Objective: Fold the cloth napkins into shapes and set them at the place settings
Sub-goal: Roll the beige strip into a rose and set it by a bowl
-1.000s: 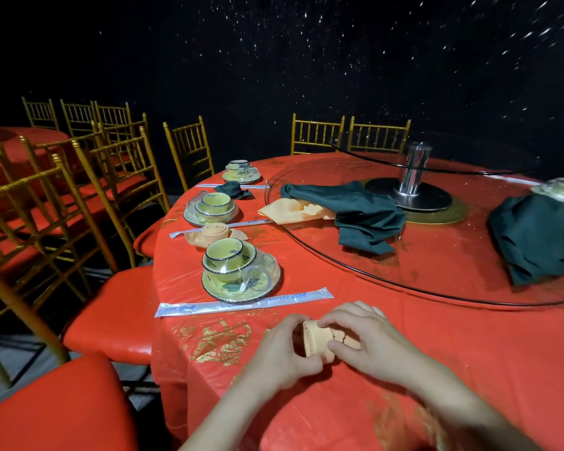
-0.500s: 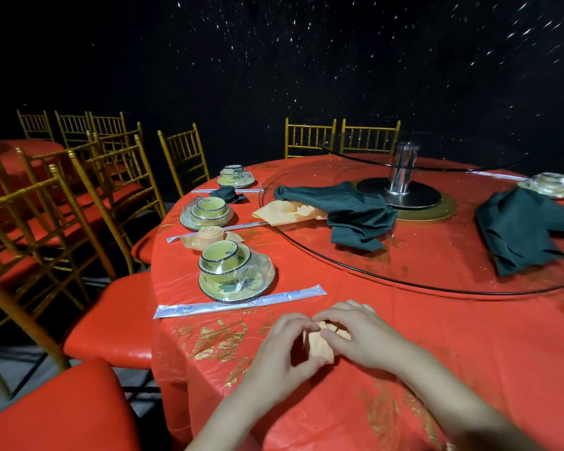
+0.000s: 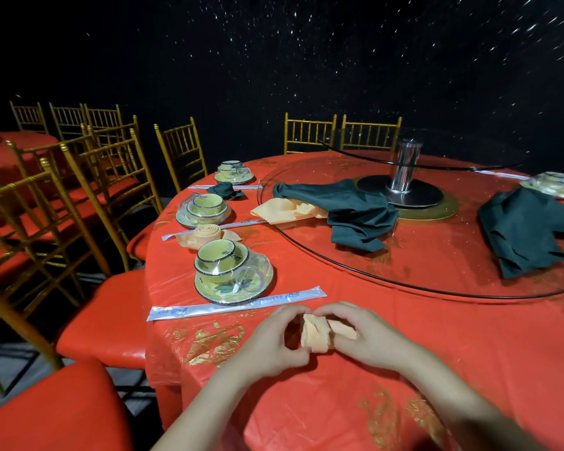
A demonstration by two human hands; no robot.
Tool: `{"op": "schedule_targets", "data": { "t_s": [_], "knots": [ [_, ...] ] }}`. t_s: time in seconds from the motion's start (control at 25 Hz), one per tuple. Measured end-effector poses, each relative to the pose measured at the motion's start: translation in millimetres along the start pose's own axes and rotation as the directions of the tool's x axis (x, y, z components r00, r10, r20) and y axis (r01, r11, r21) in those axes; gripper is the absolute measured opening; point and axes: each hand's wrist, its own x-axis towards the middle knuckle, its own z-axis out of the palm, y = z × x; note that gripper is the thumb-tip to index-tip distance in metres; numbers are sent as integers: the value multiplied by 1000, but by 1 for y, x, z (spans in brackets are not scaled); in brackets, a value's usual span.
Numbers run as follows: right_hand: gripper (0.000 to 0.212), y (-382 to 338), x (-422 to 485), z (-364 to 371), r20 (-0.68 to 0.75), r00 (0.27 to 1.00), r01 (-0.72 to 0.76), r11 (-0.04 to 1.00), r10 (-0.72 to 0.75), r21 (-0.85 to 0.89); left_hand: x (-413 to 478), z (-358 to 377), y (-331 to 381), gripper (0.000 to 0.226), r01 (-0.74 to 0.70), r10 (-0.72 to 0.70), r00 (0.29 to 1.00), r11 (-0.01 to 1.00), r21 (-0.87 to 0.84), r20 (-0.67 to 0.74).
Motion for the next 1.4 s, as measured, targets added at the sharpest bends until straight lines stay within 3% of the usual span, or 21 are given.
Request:
{"op": "schedule_targets", "data": {
  "t_s": [0.08, 0.28, 0.4, 0.52, 0.6, 0.68, 0.88, 1.04, 1.16, 1.28, 1.4],
  "knots": [
    [49, 1, -2, -1, 36, 999, 14, 997, -11, -76, -1, 2, 1, 47, 33, -29, 999, 996, -85, 37],
    [31, -5, -6, -4, -104, 992, 73, 997, -76, -36, -7, 2, 4, 45, 85, -53, 986, 974, -209, 157],
    [29, -8, -9, 1, -137, 987, 74, 995, -83, -66, -12, 6, 15, 53, 121, -106, 991, 970, -209, 81],
    [24, -7, -8, 3, -168, 984, 59, 997, -65, -40, -21, 14, 25, 32, 47, -60, 983, 996, -79, -175],
    [18, -8, -7, 4, -178, 982, 59, 998, -64, -34, -23, 14, 29, 20, 44, -46, 972, 999, -14, -231],
    [12, -9, -8, 3, -175, 982, 65, 998, -64, -3, -21, 10, 33, 15, 50, -39, 975, 998, 47, -220],
    [8, -6, -8, 4, -179, 984, 39, 994, -20, 100, -12, -2, 48, 21, -16, 61, 993, 917, 398, -101],
    [48, 5, -3, 7, -180, 978, -72, 985, 100, 157, -9, -8, 53, 22, -36, 42, 999, 860, 510, -1],
    [43, -2, -6, 5, -130, 990, -26, 982, 51, 188, -11, -6, 51, 33, -65, 61, 998, 801, 595, 27],
    [39, -10, -8, -2, -42, 998, -46, 976, 56, 215, -15, -2, 45, 34, -72, 113, 993, 839, 540, -44],
    [4, -17, -7, -6, -42, 999, -25, 999, 26, 31, -19, 4, 39, 26, -62, 134, 979, 911, 407, -153]
  ]
}}
